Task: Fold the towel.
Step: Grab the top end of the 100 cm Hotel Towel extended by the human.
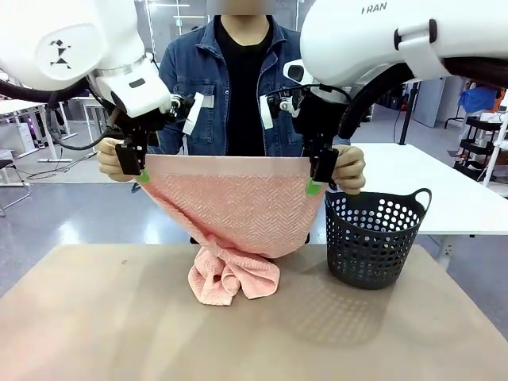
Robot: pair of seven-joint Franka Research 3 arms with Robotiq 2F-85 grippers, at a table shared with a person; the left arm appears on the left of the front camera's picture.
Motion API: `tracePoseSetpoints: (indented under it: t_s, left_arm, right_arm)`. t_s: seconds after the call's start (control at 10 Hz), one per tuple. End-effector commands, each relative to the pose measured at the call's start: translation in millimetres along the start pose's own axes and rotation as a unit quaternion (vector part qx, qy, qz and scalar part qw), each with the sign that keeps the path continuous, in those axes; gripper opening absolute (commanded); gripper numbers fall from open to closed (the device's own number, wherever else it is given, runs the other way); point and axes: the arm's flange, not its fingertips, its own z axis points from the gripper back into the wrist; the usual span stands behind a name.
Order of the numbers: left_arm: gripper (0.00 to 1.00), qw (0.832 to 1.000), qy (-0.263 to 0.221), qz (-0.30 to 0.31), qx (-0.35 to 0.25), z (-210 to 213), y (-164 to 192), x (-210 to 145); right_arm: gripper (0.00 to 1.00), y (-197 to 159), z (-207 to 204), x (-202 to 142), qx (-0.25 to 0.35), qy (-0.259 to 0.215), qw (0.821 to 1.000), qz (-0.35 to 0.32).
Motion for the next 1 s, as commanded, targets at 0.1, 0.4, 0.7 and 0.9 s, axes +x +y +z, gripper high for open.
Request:
tracePoseSetpoints:
  t_s: [0.1,0.4,0.7,0.9]
  left_arm:
    - [1.00,0.999,-0.020,0.033,-0.018,-6.2,5.0,-1.1]
    - [0.15,0.998,-0.037,0.052,-0.024,-11.3,4.7,-7.3]
    - [0.00,0.998,-0.037,0.052,-0.027,-11.2,4.6,-6.3]
    - [0.00,0.998,-0.031,0.052,-0.026,-7.8,5.3,-6.7]
  right_arm:
    - [1.00,-4.3,-7.6,8.0,-0.014,0.015,1.000,-0.011]
    - [0.41,-4.0,-6.9,6.6,-0.016,0.016,1.000,-0.009]
    - [0.00,-4.5,-7.5,7.5,-0.016,0.018,1.000,-0.010]
    - [0.03,-5.2,-7.3,7.0,-0.013,0.017,1.000,-0.014]
